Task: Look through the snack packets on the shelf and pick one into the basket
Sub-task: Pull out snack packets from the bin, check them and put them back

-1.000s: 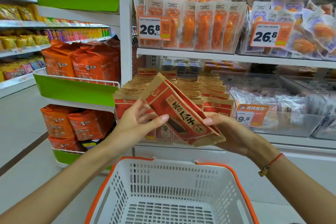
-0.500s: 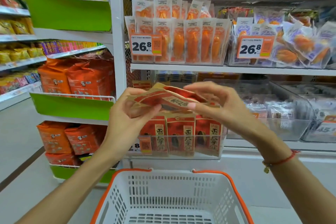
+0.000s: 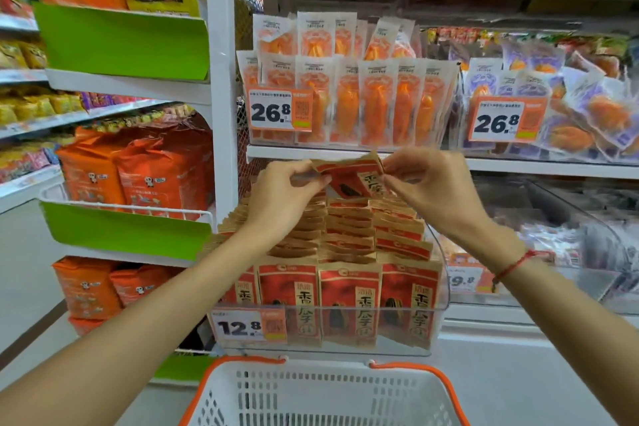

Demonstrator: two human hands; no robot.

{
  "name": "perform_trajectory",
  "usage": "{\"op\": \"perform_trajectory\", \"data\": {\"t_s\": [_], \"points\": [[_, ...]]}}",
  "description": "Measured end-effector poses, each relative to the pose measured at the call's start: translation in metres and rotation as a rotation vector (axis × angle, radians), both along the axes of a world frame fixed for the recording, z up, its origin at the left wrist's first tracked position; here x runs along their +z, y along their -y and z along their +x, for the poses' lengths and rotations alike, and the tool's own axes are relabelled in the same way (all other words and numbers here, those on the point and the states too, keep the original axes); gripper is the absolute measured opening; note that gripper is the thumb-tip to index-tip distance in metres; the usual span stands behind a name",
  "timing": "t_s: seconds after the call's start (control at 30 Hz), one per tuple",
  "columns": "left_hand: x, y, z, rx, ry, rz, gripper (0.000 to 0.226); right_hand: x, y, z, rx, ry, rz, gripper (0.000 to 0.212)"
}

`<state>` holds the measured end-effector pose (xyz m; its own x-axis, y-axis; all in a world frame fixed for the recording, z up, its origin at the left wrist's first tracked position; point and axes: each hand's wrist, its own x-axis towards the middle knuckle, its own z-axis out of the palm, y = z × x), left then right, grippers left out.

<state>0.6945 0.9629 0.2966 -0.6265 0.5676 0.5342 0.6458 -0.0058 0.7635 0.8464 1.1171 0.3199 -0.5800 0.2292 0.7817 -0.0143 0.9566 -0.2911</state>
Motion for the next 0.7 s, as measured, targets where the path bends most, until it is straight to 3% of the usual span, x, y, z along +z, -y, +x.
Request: {"op": "perform_trajectory", "data": {"t_s": [0.2,0.5,0.7], "points": [[-0.007,-0.014,-0.017,0.172,-0.019,-0.057,0.028,-0.018,-0.025,-0.036,-0.016,-0.096,0.161,0.008],[-0.022,-0.026,-0.030,0.173,0.011,-0.229,0.026,-0.037,-0.043,-0.062,-0.089,-0.007,0.073,0.005],[-0.018,-0.048,-0.037,0.161,0.085,-0.237,0.032,-0.036,-0.050,-0.072,-0.194,0.103,-0.055,0.004]]}}
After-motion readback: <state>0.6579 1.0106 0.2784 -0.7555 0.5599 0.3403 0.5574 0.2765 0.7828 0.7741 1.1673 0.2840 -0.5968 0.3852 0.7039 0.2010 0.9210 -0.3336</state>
